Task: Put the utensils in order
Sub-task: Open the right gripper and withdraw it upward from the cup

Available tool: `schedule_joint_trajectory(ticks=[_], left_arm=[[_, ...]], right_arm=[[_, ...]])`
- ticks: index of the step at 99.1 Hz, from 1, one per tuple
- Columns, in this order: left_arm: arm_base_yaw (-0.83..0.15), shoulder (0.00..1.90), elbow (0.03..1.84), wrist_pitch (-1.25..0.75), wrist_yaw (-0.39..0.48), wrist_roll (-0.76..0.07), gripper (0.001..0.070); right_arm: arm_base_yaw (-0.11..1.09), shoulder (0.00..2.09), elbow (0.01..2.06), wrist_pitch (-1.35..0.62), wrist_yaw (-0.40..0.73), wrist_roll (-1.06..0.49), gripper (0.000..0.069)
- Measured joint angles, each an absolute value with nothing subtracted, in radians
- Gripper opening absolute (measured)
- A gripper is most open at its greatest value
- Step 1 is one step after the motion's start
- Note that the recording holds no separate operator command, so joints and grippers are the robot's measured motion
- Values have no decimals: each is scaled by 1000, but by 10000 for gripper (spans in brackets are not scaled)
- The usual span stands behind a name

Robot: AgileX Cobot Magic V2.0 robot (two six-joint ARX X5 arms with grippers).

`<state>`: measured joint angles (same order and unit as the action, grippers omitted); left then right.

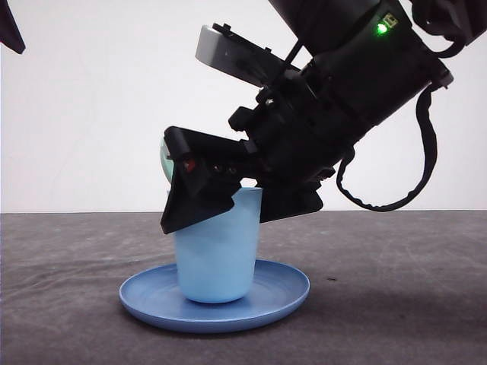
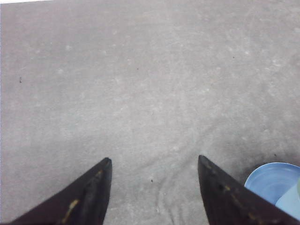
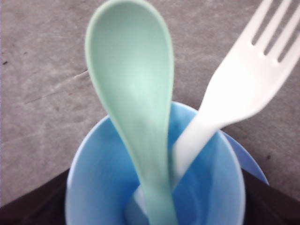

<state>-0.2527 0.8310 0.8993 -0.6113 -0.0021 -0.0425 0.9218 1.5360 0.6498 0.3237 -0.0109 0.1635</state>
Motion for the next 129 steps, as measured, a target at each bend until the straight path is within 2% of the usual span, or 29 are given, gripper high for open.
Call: schedule_joint_trajectory(ticks=[11,22,67,87,107,129], left_arm=[[-253,831,899,-612,-2,-43,351],[-253,831,899,-612,-2,-43,351],[-253,831,899,-636,-2,-43,351],[-253,831,899,-663,-2,-43,351],[-253,831,899,-705,-2,-42,351],[-253,831,899,-712,-2,-43,351]], right_arm=[[922,1536,650,326,-15,165,615],[922,1536,650,319,-27,165,680],[922,1403,650,-23,-21,166,680],[899,1245,650,-299,112,170,680],[756,1015,652,-463,122,187,680],[493,828,734,-672,-12,182,680]])
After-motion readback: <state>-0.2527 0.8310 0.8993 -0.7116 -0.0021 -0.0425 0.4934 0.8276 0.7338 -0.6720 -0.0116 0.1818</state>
